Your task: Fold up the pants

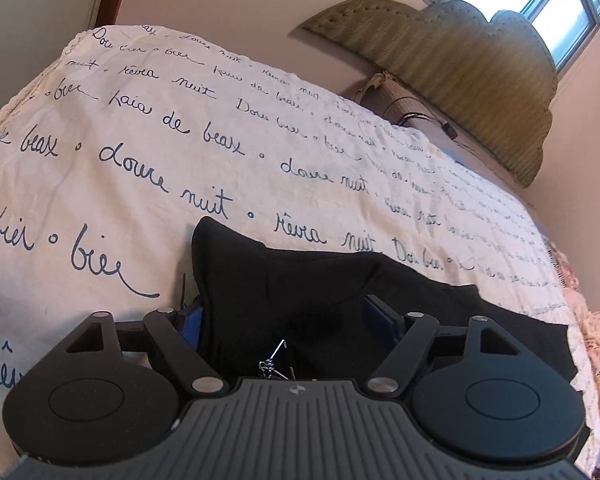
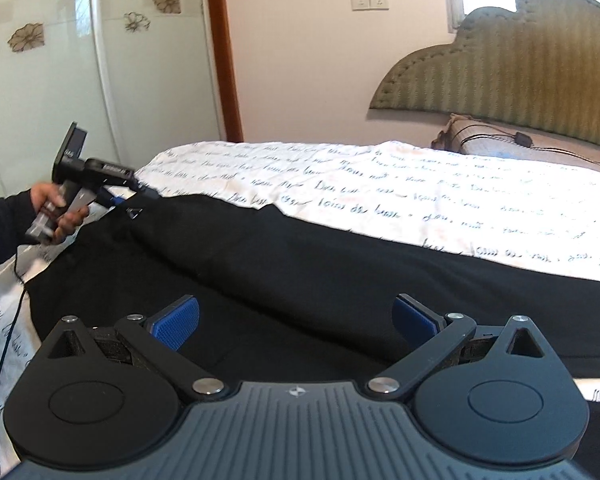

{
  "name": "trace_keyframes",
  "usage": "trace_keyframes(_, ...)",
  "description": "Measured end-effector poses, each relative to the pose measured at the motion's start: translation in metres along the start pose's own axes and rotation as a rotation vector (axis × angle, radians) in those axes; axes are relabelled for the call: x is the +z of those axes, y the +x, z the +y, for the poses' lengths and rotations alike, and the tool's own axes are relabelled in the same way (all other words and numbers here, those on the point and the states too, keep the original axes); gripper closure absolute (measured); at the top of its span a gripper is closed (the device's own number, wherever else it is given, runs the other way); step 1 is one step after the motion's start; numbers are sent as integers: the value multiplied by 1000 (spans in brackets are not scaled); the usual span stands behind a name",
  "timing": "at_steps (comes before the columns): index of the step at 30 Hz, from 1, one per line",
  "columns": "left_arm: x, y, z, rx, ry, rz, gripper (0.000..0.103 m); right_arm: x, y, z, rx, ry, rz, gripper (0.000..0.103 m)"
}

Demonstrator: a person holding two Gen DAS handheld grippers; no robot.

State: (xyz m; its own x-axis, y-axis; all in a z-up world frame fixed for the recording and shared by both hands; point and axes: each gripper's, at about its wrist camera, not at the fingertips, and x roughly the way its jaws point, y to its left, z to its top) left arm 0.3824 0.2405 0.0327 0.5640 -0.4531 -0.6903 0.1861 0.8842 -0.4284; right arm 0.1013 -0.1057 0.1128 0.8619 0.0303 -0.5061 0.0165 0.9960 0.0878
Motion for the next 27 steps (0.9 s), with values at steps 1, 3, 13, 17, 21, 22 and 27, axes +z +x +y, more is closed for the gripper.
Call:
trace_keyframes(1,1,1,-2,22,15,1,34,3,2,-3,-4,3,-9,0)
trace_keyframes(3,1,3,-6,61,39,2,40,7,6,-10,-3,3,-35,0)
trace_keyframes(13,-9,-3,-37,237,271,-99,96,53,70,-54,212,32,17,0)
trace_keyframes(17,-22,-36,-56,207,360,-237,96,83,113,-63,362,-35,97,0)
trace_keyframes(21,-39,-77,-78,99,430,-377,96,104,162,-66,397,-132,197,0)
trace_keyframes(22,-43,-87,-81,64,437,-412,96,106,174,-67,407,-146,221,0)
trace_keyframes(27,-59,-119,-93,-12,441,-518,96,102,231,-58,453,-234,353,0)
